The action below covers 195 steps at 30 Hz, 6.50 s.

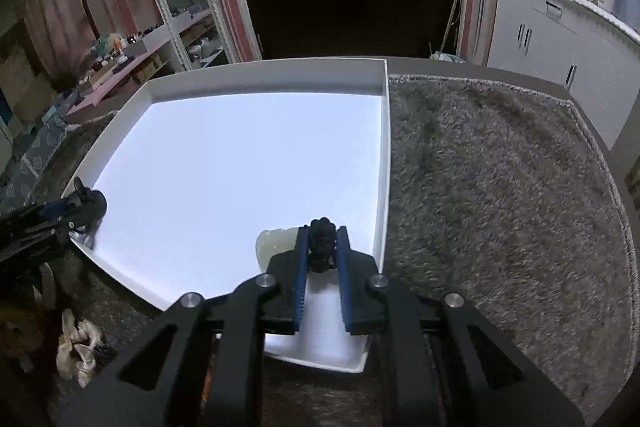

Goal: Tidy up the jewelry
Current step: 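Carry both items into white tray and open both tools to release, then withdraw both tools from the tray back over the table, then close right tool on wooden bead bracelet while left tool grasps white flower scrunchie, then carry bracelet and flower scrunchie into white tray and open both tools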

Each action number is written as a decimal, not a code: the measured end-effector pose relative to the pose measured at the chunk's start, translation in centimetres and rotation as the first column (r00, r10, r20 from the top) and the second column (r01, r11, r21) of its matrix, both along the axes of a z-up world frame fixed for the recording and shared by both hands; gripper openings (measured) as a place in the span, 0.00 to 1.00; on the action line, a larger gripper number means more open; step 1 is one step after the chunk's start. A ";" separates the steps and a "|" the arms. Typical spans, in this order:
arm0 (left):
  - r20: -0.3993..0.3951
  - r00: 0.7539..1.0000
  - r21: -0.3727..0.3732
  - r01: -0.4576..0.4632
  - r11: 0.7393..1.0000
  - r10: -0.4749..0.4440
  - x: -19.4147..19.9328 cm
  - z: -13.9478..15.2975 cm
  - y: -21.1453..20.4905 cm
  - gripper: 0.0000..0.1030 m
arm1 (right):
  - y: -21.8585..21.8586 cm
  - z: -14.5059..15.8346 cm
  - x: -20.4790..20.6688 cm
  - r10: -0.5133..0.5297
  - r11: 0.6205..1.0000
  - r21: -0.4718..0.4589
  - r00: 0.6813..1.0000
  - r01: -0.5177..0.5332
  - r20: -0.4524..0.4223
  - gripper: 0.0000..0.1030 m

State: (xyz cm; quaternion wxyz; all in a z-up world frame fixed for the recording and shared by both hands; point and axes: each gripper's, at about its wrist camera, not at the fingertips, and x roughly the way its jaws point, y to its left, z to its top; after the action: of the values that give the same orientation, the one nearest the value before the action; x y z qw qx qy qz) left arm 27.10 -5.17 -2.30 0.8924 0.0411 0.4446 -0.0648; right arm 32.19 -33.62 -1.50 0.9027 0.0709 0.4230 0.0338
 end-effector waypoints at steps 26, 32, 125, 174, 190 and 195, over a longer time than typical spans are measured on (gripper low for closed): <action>0.247 0.966 -0.084 -0.058 0.995 0.077 -17.5 6.5 5.5 0.92 | 2.9 8.7 -21.7 -0.064 0.997 -0.026 0.937 0.078 0.342 0.60; 0.232 0.968 -0.026 -0.093 0.995 0.097 -23.8 0.9 4.7 0.88 | 6.3 3.9 -26.0 -0.088 0.995 -0.009 0.946 0.095 0.313 0.60; 0.150 0.988 -0.004 0.040 0.999 -0.039 -17.4 0.9 -4.0 0.82 | 2.4 1.6 -20.3 -0.070 0.995 -0.058 0.976 0.083 0.208 0.63; 0.103 0.991 -0.101 0.096 0.990 -0.085 -15.3 -0.5 -4.8 0.18 | 0.7 -1.6 -15.8 -0.094 0.995 -0.028 0.995 0.094 0.018 0.19; 0.178 0.982 -0.122 0.088 0.989 -0.066 -18.2 3.2 -2.7 0.18 | 2.7 3.9 -19.5 -0.038 0.999 -0.019 0.981 0.043 0.189 0.18; 0.195 0.979 -0.130 0.084 0.988 -0.057 -19.4 4.1 -1.7 0.18 | 3.7 5.2 -20.8 -0.024 0.999 -0.029 0.975 0.031 0.220 0.18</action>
State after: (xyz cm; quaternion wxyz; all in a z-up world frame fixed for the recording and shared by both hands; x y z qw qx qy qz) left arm 7.67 -6.83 1.80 0.9287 0.0012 0.3499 -0.1227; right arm 11.35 -29.94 3.74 0.9453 0.0580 0.3201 0.0223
